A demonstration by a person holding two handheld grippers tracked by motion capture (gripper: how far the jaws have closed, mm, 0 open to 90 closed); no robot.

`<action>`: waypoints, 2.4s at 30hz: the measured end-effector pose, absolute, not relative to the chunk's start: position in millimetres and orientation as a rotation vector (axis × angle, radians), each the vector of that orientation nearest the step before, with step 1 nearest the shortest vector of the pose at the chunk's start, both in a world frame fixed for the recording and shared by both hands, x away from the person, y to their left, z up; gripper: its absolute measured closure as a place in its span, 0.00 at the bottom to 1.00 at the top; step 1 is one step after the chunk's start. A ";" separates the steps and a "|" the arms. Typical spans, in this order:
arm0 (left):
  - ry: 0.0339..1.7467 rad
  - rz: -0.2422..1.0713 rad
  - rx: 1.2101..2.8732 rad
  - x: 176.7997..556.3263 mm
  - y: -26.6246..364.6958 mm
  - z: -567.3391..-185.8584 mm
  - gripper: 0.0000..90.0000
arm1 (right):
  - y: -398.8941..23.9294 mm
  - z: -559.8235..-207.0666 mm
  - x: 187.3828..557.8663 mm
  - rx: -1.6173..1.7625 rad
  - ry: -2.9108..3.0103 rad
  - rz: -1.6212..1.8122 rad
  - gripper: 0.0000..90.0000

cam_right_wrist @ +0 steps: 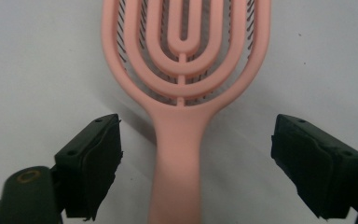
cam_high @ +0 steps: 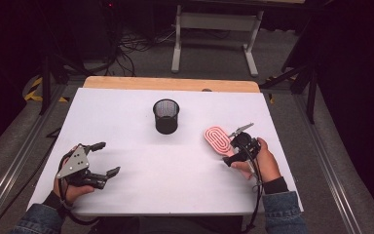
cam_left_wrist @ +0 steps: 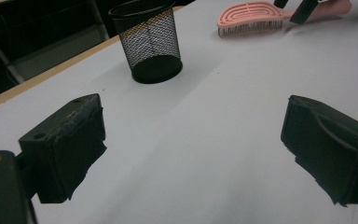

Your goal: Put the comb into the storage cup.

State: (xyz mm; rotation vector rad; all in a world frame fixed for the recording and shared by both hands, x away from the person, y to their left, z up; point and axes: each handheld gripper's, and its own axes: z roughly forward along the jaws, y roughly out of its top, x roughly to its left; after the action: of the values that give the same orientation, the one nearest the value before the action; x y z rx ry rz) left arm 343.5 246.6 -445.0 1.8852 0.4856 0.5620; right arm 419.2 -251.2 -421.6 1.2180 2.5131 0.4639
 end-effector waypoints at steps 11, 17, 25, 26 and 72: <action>0.483 0.557 1.892 343.6 245.9 -445.4 0.08 | -252.9 -426.3 421.3 1.190 2.610 0.481 0.62; 0.481 0.558 1.893 343.6 245.5 -445.7 0.08 | -252.9 -426.3 420.4 1.172 2.638 0.510 0.72; 0.481 0.555 1.893 343.6 245.5 -445.3 0.08 | -252.8 -426.6 418.6 1.143 2.637 0.530 0.78; 0.480 0.554 1.893 343.5 245.4 -445.3 0.08 | -252.7 -426.5 418.2 1.143 2.631 0.532 0.78; 0.475 0.535 1.910 345.0 243.3 -447.5 0.09 | -262.4 -431.0 424.4 1.161 2.553 0.595 0.72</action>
State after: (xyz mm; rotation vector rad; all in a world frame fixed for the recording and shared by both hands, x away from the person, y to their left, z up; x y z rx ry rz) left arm 345.0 243.3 -447.5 1.9098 0.4752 0.5349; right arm 424.4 -262.4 -431.0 1.1610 2.5532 0.5954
